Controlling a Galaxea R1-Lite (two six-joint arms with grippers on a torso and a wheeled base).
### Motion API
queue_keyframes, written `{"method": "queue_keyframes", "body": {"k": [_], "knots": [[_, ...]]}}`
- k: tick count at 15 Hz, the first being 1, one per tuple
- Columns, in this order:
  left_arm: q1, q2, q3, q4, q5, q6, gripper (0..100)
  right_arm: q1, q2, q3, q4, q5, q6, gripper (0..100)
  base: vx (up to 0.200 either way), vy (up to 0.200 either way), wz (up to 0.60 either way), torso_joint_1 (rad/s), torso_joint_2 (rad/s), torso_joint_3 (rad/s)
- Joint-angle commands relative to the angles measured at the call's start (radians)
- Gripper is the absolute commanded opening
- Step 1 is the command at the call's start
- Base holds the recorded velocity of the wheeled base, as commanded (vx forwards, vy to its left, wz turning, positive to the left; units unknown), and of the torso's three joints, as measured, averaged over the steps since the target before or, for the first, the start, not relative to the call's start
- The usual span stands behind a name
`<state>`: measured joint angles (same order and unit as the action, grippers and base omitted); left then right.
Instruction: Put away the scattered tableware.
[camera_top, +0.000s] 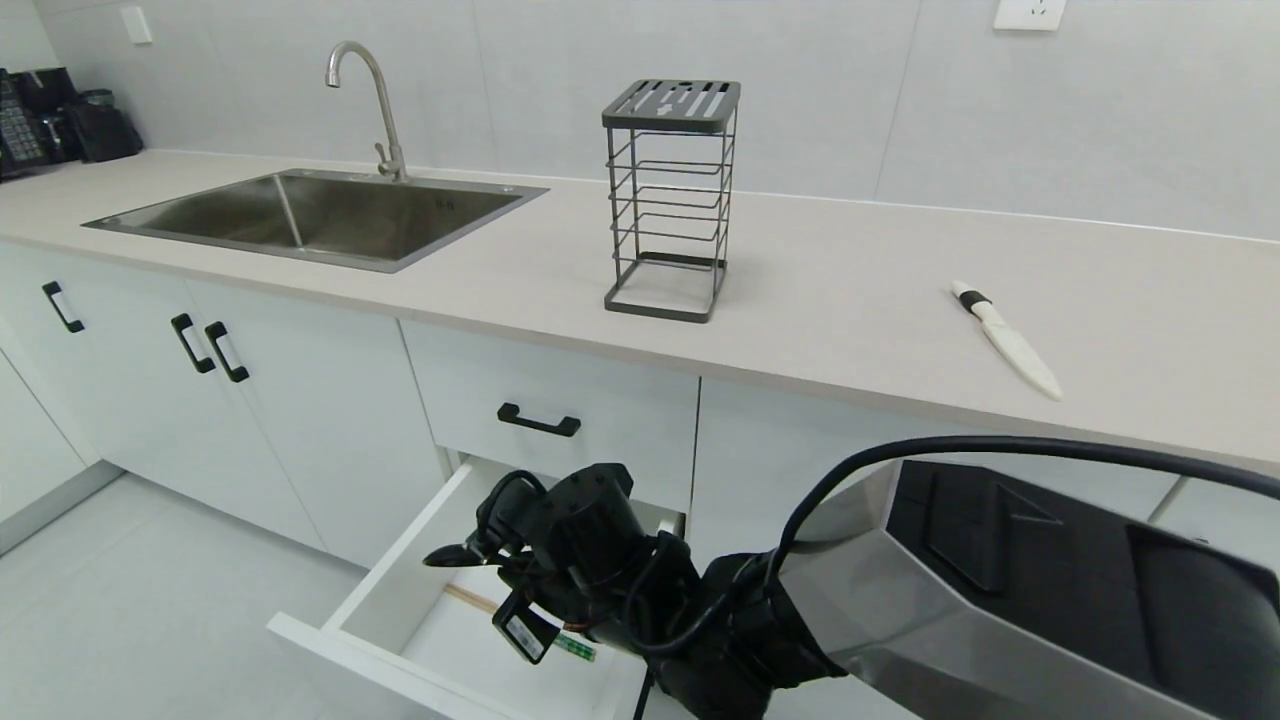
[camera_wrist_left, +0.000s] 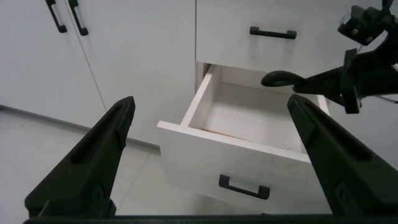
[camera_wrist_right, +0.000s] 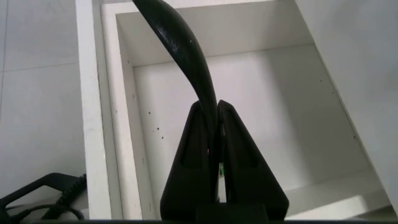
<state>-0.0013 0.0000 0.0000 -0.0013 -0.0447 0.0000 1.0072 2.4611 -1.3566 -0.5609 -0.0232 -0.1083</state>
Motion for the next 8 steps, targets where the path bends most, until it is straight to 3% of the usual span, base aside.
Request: {"method": "queue_keyframes", "body": {"k": [1,3,8], "knots": [[0.001,0.002,0.0,0.0,0.0,-0.002,100,-0.007,0.053,-0.039,-0.001,0.002,-0.001,0,0.0,0.0,0.0,0.0,0.0,0.0],[0.001,0.002,0.0,0.0,0.0,-0.002,100,-0.013,0.082,-0.065,-0.001,0.002,-0.002,0,0.0,0.0,0.0,-0.098,0.17,0.073],[0.001,0.002,0.0,0.0,0.0,-0.002,100,-0.018,0.131,-0.127,-0.001,0.003,-0.002,0,0.0,0.0,0.0,-0.219,0.33,0.126]]}}
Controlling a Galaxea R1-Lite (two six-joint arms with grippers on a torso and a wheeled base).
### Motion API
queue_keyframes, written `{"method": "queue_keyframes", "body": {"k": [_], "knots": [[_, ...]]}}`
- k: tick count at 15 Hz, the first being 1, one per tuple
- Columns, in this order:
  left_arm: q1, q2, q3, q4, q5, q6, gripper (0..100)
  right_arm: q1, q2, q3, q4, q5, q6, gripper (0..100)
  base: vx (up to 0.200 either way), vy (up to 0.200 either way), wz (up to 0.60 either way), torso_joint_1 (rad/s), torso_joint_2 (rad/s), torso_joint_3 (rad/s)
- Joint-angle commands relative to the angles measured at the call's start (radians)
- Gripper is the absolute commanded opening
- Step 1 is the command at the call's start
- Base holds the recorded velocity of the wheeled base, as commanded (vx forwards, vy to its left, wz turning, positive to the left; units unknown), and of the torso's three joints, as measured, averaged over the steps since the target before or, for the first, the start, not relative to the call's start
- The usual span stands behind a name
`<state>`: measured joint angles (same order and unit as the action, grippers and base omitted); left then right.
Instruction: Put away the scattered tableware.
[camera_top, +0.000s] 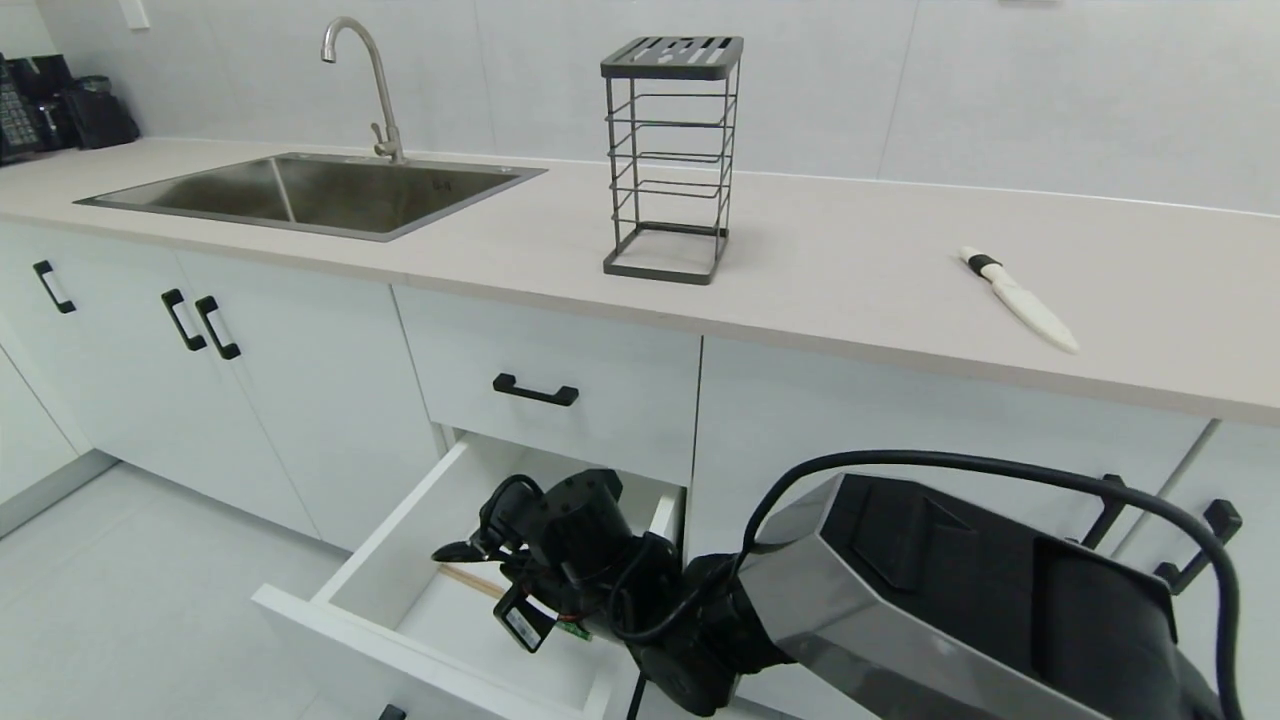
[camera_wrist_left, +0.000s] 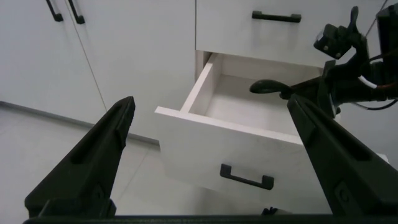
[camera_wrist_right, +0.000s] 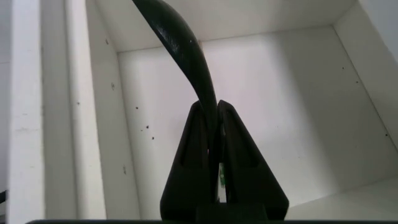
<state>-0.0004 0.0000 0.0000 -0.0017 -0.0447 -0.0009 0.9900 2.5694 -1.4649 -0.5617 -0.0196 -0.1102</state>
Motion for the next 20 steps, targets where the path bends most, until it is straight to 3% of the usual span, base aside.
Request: {"method": "queue_keyframes", "body": {"k": [1,10,20], "knots": [[-0.001,0.002,0.0,0.0,0.0,0.001,100,-0.001,0.035,-0.057,0.003,0.0,0.0,0,0.0,0.0,0.0,-0.237,0.34,0.124],[-0.001,0.002,0.0,0.0,0.0,0.001,100,-0.025,0.063,-0.107,0.025,-0.005,-0.043,0,0.0,0.0,0.0,-0.068,0.18,0.058],[-0.001,0.002,0.0,0.0,0.0,-0.001,100,-0.036,0.121,-0.173,0.106,-0.002,-0.048,0,0.0,0.0,0.0,-0.004,0.01,0.004]]}}
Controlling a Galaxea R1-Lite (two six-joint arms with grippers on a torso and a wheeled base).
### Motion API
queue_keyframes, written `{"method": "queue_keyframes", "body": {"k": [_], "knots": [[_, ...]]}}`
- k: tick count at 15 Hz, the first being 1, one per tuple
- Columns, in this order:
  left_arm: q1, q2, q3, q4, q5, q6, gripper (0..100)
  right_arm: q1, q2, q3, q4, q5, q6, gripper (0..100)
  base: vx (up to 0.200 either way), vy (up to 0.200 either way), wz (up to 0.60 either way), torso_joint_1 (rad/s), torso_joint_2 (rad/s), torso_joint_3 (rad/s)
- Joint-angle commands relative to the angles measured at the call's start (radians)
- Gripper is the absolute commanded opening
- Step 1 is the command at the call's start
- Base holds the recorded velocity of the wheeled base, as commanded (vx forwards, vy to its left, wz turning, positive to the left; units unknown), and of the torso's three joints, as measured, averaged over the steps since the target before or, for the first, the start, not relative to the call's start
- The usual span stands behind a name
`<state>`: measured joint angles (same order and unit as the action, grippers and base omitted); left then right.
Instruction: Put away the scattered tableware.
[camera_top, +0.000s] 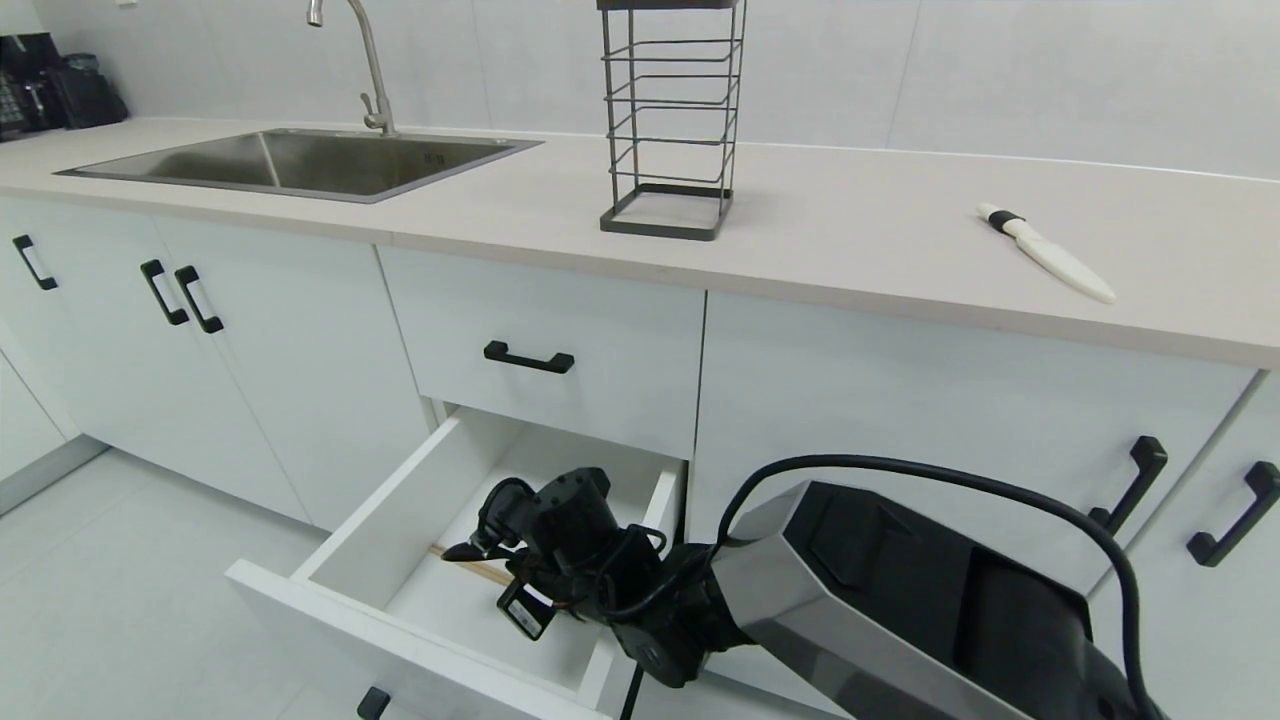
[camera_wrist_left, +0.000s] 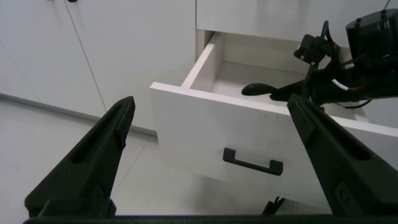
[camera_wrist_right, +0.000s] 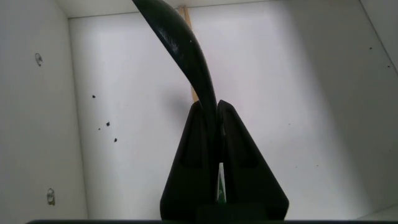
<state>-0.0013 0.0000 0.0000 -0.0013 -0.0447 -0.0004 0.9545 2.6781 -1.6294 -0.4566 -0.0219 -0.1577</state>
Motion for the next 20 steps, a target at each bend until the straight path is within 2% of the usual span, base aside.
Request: {"method": "queue_keyframes", "body": {"k": [1,8,12,13,18,20], "knots": [[0.001,0.002,0.0,0.0,0.0,-0.001,100,0.0,0.022,-0.017,-0.001,0.002,0.0,0,0.0,0.0,0.0,0.0,0.0,0.0],[0.0,0.002,0.0,0.0,0.0,-0.001,100,0.003,0.065,-0.063,0.003,0.017,-0.003,0,0.0,0.0,0.0,0.0,0.0,0.0],[0.001,0.002,0.0,0.0,0.0,0.0,100,0.004,0.065,-0.083,0.056,0.031,-0.023,0,0.0,0.0,0.0,0.0,0.0,0.0],[0.001,0.002,0.0,0.0,0.0,0.0,100,0.004,0.065,-0.084,0.056,0.031,-0.023,100,0.0,0.0,0.0,0.0,0.0,0.0],[0.0,0.002,0.0,0.0,0.0,-0.001,100,0.007,0.055,-0.086,0.022,0.031,-0.029,100,0.0,0.0,0.0,0.0,0.0,0.0],[0.001,0.002,0.0,0.0,0.0,-0.001,100,0.021,-0.014,-0.079,0.019,0.031,-0.029,100,0.0,0.0,0.0,0.0,0.0,0.0]]}}
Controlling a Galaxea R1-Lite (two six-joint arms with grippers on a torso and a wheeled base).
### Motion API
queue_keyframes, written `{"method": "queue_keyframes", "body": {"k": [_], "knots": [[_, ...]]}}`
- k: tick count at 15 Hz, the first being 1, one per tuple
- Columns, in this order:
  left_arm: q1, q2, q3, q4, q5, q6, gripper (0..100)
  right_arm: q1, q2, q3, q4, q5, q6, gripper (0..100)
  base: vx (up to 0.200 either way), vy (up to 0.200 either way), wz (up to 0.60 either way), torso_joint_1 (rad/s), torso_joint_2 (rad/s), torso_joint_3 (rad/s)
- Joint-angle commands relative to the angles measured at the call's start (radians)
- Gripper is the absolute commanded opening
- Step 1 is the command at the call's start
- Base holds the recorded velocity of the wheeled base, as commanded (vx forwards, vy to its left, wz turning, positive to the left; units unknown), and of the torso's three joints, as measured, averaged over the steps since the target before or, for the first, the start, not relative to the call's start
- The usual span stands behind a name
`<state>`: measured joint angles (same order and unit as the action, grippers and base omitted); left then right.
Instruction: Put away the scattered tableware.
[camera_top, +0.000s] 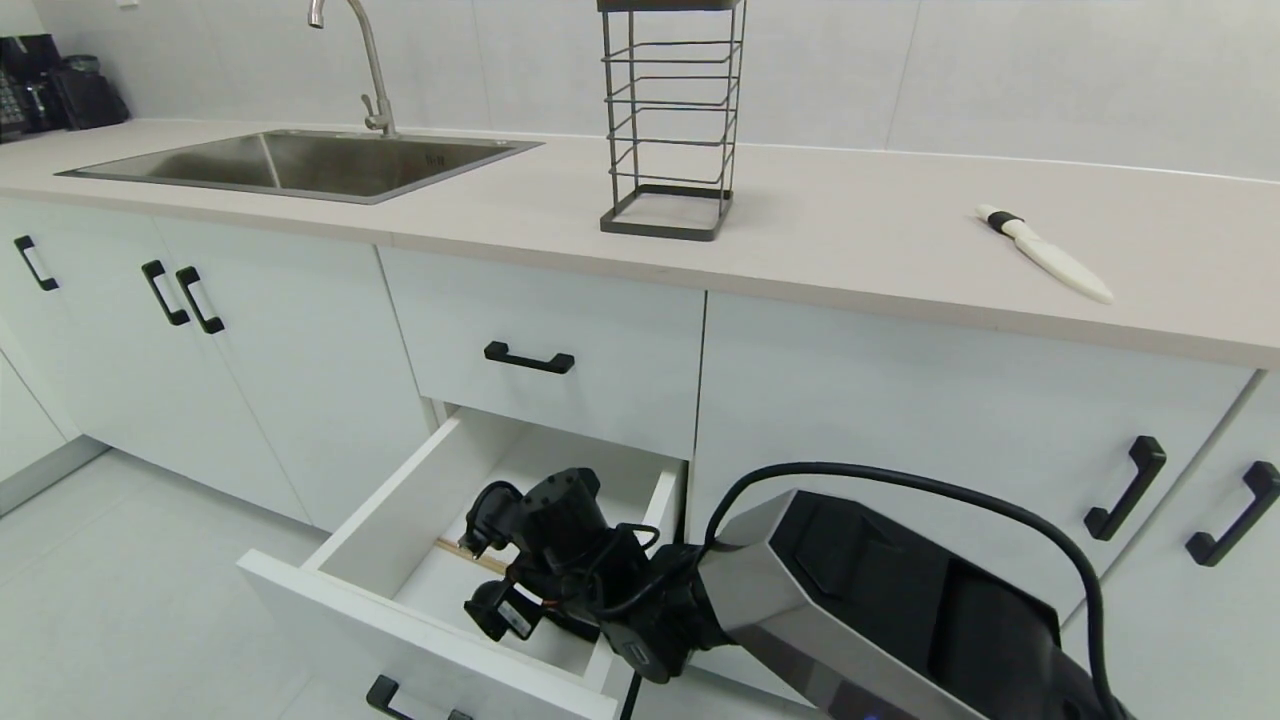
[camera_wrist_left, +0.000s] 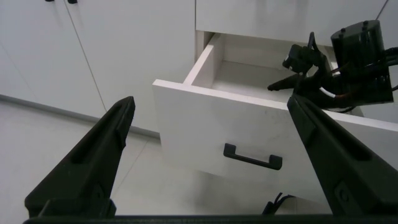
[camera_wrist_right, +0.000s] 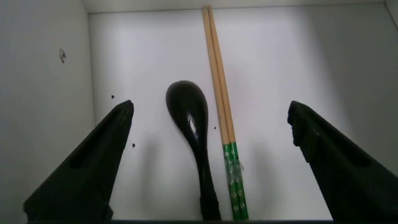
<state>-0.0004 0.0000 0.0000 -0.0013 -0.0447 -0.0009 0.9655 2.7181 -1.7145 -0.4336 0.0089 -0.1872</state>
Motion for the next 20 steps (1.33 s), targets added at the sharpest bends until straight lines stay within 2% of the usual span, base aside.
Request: {"method": "queue_keyframes", "body": {"k": [1,4,6,8,9,11,14,15,17,18,20], "knots": [[0.0,0.002,0.0,0.0,0.0,-0.001,100,0.013,-0.078,0.012,-0.004,0.0,0.0,100,0.0,0.0,0.0,0.0,0.0,0.0],[0.0,0.002,0.0,0.0,0.0,-0.001,100,0.036,-0.192,0.065,-0.004,-0.001,0.002,100,0.0,0.0,0.0,0.0,0.0,0.0],[-0.001,0.002,0.0,0.0,0.0,0.001,100,0.061,-0.382,0.265,-0.062,-0.007,0.005,100,0.0,0.0,0.0,0.0,0.0,0.0],[0.0,0.002,0.0,0.0,0.0,-0.001,100,0.07,-0.475,0.395,-0.112,-0.01,0.006,100,0.0,0.0,0.0,0.0,0.0,0.0],[-0.001,0.002,0.0,0.0,0.0,0.001,100,0.081,-0.58,0.558,-0.183,-0.012,0.011,100,0.0,0.0,0.0,0.0,0.0,0.0],[0.0,0.002,0.0,0.0,0.0,-0.001,100,0.091,-0.712,0.753,-0.272,-0.012,0.034,100,0.0,0.0,0.0,0.0,0.0,0.0],[0.0,0.002,0.0,0.0,0.0,-0.001,100,0.09,-0.963,1.058,-0.344,-0.047,0.091,100,0.0,0.0,0.0,0.0,0.0,0.0],[0.0,0.002,0.0,0.0,0.0,-0.001,100,0.09,-1.022,1.124,-0.356,-0.05,0.095,100,0.0,0.0,0.0,0.0,0.0,0.0],[0.0,0.002,0.0,0.0,0.0,-0.001,100,0.045,-1.367,1.443,-0.344,-0.05,0.095,100,0.0,0.0,0.0,0.0,0.0,0.0],[0.0,0.002,0.0,0.0,0.0,0.001,100,-0.004,-1.512,1.512,-0.304,-0.046,0.095,100,0.0,0.0,0.0,0.0,0.0,0.0],[0.0,0.002,0.0,0.0,0.0,-0.001,100,-0.079,-1.739,1.563,-0.217,-0.046,0.1,100,0.0,0.0,0.0,0.0,0.0,0.0]]}}
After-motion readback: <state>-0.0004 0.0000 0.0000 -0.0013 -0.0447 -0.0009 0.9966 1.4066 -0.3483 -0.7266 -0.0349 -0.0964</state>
